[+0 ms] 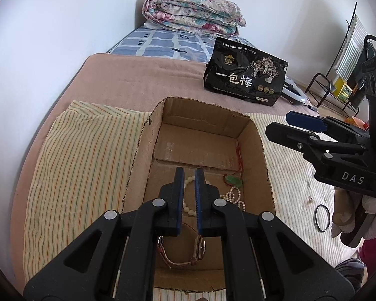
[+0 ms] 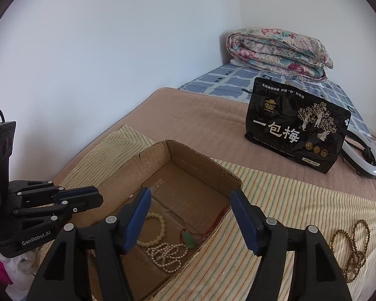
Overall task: Organize jewelry
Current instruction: 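Open the left tool over the box while the right tool releases the pendant inside, then move both tools to the small pearl earrings and close the left tool on one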
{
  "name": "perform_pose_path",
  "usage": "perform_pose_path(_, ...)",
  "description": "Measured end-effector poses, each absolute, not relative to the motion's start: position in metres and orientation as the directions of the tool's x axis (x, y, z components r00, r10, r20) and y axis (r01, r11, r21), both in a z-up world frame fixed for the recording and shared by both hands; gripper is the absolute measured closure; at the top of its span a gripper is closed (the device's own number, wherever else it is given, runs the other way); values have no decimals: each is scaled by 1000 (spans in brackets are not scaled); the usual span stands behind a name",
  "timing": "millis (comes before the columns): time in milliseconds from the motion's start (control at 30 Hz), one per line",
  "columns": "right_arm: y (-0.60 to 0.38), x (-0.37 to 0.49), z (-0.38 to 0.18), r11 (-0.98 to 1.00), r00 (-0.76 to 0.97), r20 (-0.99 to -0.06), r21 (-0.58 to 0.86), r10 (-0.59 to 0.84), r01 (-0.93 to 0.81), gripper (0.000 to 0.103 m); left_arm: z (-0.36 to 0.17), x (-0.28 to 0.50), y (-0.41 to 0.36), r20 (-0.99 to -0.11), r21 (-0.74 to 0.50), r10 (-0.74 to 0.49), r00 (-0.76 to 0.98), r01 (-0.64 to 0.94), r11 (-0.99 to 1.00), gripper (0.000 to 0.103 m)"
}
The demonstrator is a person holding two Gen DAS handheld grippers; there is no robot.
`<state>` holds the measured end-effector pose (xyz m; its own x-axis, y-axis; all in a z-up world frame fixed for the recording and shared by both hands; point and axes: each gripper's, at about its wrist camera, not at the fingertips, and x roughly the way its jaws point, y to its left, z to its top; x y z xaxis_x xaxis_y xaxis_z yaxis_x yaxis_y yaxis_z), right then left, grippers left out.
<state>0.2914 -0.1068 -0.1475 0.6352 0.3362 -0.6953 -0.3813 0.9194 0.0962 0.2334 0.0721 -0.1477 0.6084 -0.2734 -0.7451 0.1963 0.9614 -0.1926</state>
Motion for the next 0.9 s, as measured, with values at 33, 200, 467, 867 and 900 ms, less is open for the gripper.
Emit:
perform_pose_path(33, -108, 291, -146, 921, 637, -695, 95, 333, -378, 31, -147, 232, 73, -745, -192, -270, 610, 192, 962, 97)
perform_pose_path(200, -114, 284, -139, 926, 650, -688, 88, 323, -368, 25, -143, 226, 73, -741, -185, -262, 618, 186, 965, 97)
perform_pose_path(467, -133, 266, -123, 934, 680, -666, 74, 306, -348, 16, -133, 213, 65, -740, -144, -235, 631, 192, 971, 97)
perform_pose_path(867, -188, 220, -100, 963, 741, -636, 17, 218, -268, 0, -113, 187, 38, -723, -135, -271, 635, 255, 957, 65)
perform_pose_path(900, -194, 217, -99, 966, 742, -638, 10, 204, -257, 0, -111, 184, 35, -715, -134, -274, 644, 258, 957, 51)
